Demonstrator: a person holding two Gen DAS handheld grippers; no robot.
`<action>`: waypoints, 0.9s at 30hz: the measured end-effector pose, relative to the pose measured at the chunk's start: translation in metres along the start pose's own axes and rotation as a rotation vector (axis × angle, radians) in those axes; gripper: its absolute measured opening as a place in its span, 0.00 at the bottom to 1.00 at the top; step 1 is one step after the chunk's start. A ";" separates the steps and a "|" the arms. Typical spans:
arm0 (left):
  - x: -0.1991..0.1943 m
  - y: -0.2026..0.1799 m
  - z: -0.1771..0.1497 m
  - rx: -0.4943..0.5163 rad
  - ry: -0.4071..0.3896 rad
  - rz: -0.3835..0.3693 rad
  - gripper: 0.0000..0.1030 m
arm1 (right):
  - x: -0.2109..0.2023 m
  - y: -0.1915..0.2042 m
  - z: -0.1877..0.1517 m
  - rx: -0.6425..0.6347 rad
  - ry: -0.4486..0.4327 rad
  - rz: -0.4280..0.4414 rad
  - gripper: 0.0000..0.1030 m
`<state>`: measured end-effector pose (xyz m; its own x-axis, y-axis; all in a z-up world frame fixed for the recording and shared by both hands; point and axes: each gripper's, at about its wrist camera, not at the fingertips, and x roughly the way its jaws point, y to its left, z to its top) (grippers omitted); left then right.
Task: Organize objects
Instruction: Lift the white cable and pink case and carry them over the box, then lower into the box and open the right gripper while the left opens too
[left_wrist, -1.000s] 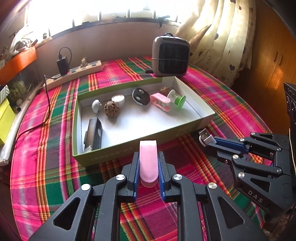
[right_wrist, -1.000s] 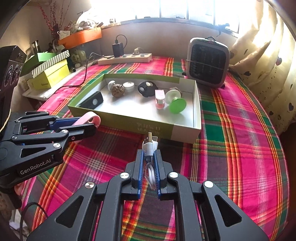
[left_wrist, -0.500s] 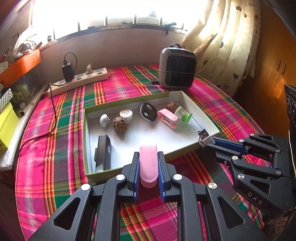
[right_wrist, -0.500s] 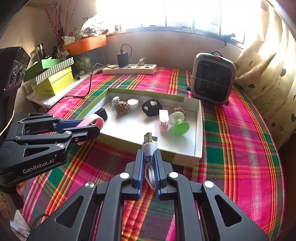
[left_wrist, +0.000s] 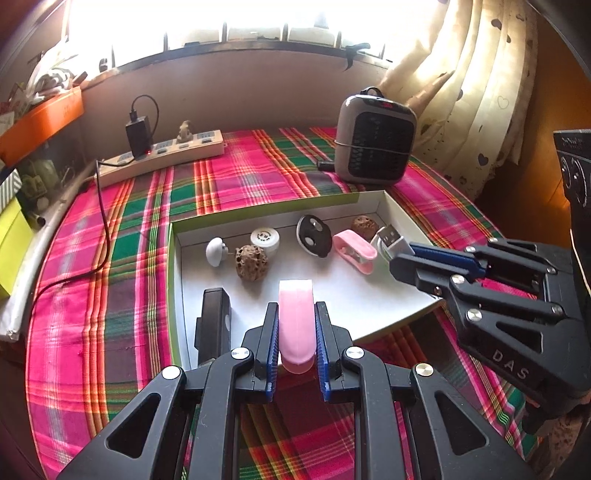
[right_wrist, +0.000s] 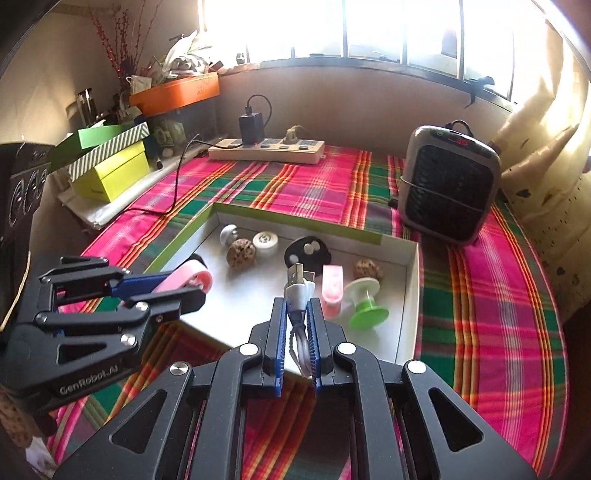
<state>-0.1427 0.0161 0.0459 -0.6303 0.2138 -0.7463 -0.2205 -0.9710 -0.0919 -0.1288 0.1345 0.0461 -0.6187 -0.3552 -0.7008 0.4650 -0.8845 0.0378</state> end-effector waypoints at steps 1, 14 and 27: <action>0.001 0.001 0.000 -0.003 0.001 -0.001 0.15 | 0.002 -0.001 0.002 -0.002 0.002 0.003 0.11; 0.019 0.005 0.003 -0.020 0.028 0.004 0.15 | 0.031 -0.004 0.015 -0.026 0.047 0.031 0.11; 0.032 0.003 0.003 -0.014 0.053 0.005 0.15 | 0.062 -0.005 0.022 -0.049 0.106 0.081 0.12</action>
<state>-0.1661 0.0202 0.0234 -0.5911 0.2036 -0.7805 -0.2073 -0.9735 -0.0969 -0.1835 0.1098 0.0179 -0.5090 -0.3883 -0.7682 0.5424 -0.8377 0.0641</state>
